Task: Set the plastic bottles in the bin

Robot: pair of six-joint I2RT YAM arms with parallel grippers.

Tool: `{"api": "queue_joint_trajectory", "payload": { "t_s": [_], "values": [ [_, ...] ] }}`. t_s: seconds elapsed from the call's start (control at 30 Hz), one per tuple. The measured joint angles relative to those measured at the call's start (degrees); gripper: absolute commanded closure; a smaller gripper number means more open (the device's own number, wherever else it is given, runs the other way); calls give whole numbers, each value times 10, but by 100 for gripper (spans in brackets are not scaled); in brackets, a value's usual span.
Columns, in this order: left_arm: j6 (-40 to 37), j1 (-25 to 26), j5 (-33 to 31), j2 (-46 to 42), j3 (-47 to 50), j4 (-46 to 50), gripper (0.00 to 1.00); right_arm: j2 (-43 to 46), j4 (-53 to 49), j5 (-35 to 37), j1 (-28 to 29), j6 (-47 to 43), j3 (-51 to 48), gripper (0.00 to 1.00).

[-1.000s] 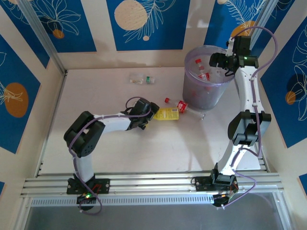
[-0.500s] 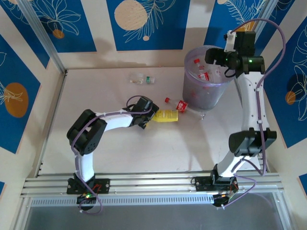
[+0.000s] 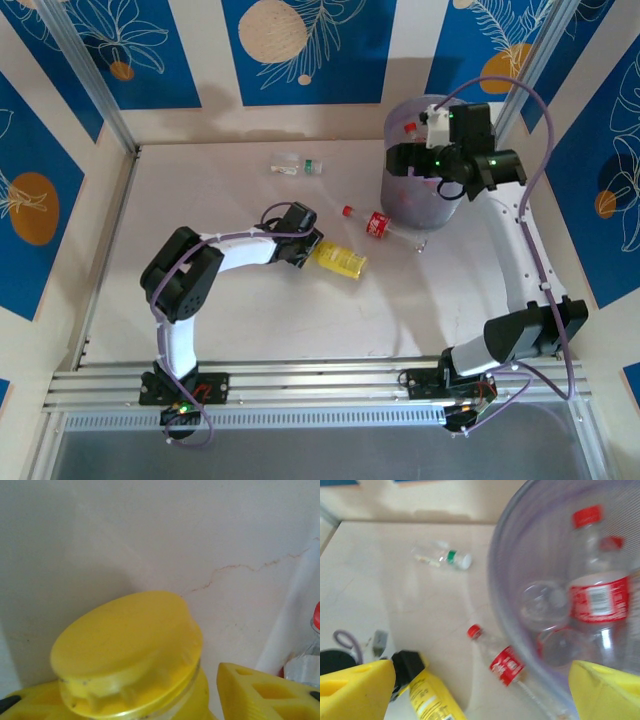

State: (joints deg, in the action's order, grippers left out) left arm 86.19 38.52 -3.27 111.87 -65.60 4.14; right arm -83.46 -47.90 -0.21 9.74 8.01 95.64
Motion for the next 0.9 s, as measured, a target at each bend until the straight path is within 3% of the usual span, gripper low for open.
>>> {"api": "queue_joint_trajectory", "payload": {
  "t_s": [0.13,0.3,0.43,0.57,0.67,0.9],
  "values": [
    [-10,-6,16,-3,9,-5,57,9,2,-33,32,11,-56,11],
    [-23,-16,46,-9,18,-21,63,13,7,-76,65,28,-127,11],
    [-44,-26,70,-18,18,-30,64,13,12,-111,85,44,-167,11],
    [-79,-53,67,9,12,-149,64,12,23,-141,107,59,-188,11],
    [-103,-76,74,10,7,-188,65,9,34,-155,123,66,-195,11],
    [-144,-86,107,-20,-9,-216,66,-22,53,-155,139,85,-212,11]
  ]
}}
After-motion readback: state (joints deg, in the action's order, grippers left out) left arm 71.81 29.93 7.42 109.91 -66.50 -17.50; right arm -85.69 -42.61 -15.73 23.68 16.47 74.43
